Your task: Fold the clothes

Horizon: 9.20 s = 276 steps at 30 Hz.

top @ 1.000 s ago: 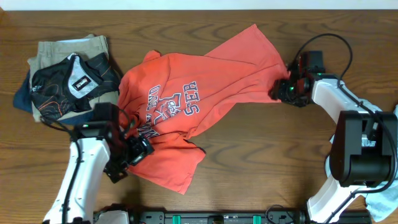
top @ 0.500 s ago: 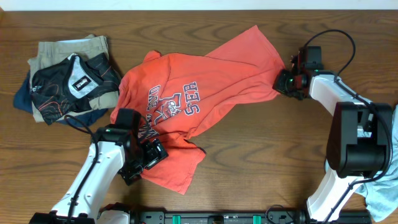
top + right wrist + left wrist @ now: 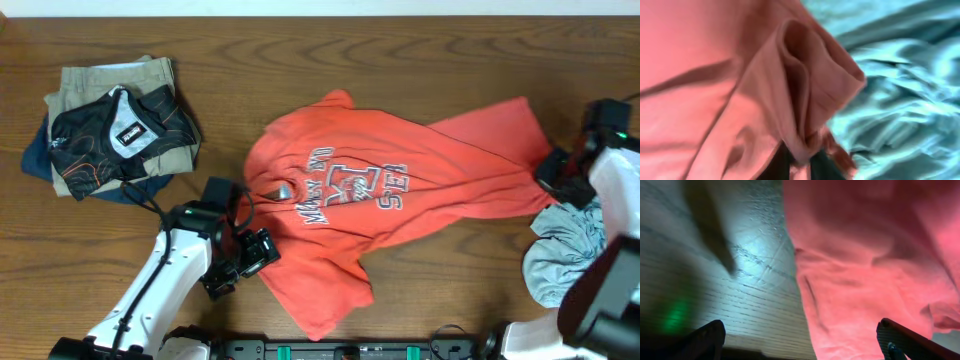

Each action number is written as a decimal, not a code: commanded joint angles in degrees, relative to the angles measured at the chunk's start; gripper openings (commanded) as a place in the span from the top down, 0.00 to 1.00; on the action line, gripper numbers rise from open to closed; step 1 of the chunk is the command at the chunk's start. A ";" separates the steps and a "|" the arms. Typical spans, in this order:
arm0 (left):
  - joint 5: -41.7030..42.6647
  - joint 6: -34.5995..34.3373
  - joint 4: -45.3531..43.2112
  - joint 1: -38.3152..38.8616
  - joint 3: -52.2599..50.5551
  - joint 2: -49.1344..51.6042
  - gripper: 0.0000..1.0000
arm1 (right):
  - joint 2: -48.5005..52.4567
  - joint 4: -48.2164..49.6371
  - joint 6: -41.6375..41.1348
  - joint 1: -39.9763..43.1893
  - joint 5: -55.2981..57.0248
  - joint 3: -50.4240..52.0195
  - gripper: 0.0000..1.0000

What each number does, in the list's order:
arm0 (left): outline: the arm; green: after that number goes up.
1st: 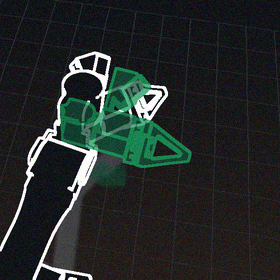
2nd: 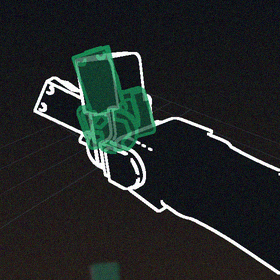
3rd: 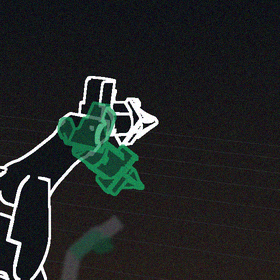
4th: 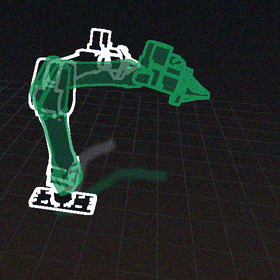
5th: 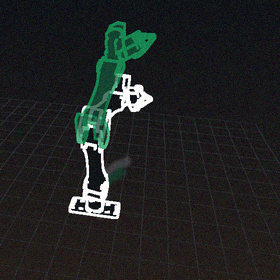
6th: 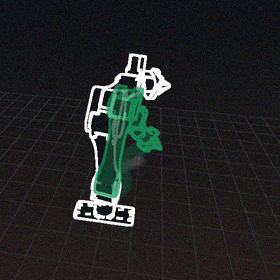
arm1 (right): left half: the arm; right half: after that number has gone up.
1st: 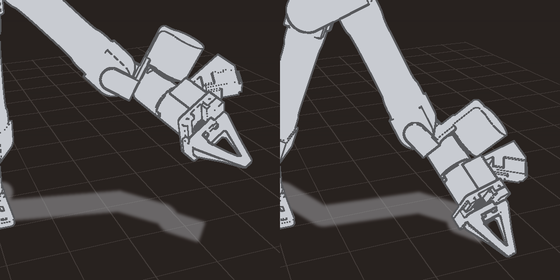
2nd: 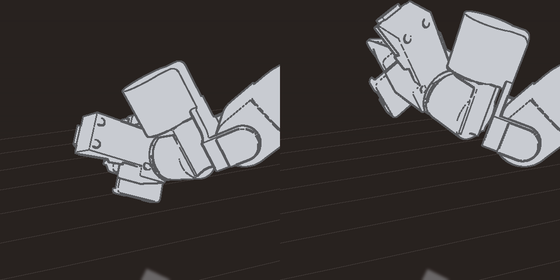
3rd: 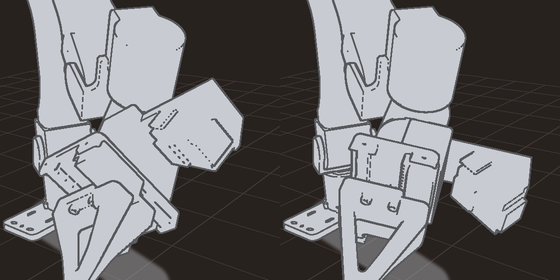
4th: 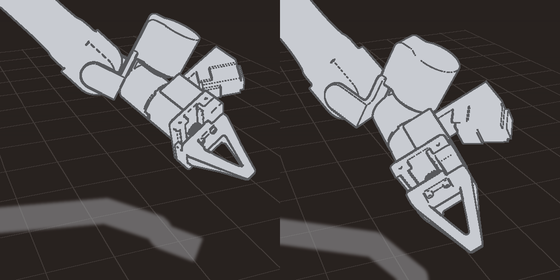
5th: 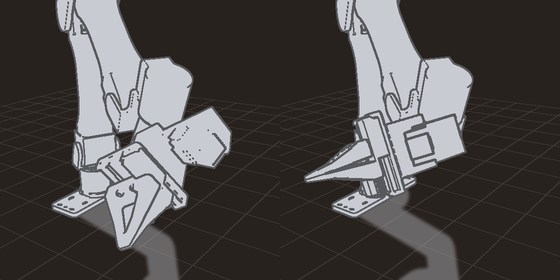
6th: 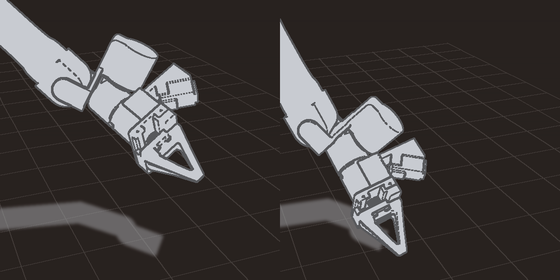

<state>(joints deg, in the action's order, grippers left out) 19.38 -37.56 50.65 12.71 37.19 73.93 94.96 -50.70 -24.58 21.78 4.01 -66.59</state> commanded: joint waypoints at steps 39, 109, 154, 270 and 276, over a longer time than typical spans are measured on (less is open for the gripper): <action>5.66 15.93 7.15 -11.32 15.23 0.48 0.94 | -0.09 -0.28 32.50 -18.08 -28.30 -0.15 0.89; 5.46 15.91 -10.25 -14.25 9.46 1.68 0.94 | 23.12 -1.64 13.90 -12.48 -6.40 -13.55 0.66; 5.49 15.89 -10.64 -14.25 9.46 1.68 0.94 | 3.32 6.49 0.28 -9.44 -6.95 3.82 0.52; 3.48 25.33 -9.09 -14.27 59.67 15.91 0.94 | 2.38 -3.65 16.28 -7.61 -21.46 -39.76 0.99; 0.33 18.32 -36.48 -14.95 61.22 18.93 0.94 | 3.85 28.04 -0.11 -7.56 -26.97 -40.26 0.99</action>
<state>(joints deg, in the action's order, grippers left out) 22.72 -14.79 20.08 -1.45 96.01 94.59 101.60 -28.58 -14.70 14.61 -19.94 -105.16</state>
